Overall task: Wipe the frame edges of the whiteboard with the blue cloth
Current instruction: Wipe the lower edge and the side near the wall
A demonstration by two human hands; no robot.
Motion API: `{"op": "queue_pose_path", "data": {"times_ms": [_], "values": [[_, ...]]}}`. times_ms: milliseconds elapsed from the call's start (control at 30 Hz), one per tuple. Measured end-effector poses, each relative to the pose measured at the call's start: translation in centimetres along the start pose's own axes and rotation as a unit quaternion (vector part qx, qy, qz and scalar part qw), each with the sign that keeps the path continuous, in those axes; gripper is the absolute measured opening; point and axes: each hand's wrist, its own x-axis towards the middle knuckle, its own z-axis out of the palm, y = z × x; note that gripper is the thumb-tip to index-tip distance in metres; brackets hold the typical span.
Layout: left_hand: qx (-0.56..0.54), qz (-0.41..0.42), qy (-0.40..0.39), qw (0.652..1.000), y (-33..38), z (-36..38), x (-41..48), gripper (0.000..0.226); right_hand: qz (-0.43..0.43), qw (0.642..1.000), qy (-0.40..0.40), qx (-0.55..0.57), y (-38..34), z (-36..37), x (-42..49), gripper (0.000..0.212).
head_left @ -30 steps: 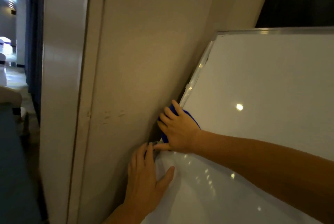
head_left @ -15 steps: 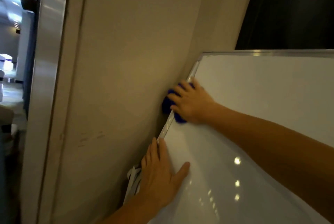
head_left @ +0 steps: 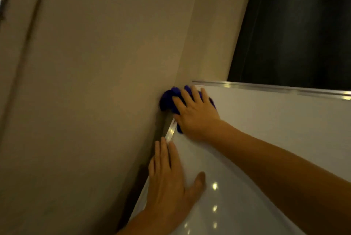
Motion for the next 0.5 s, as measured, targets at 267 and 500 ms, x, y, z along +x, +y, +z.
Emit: {"op": "queue_pose_path", "data": {"times_ms": [267,500], "values": [[0.022,0.036,0.005,0.999,3.4,0.9,5.9,0.103,0.056,0.997,0.058,-0.007,4.0,0.0,2.5,0.055],[0.01,0.114,0.042,0.993,5.5,0.5,11.2,0.107,0.113,0.989,0.093,-0.028,5.5,-0.7,2.4,0.071]]}}
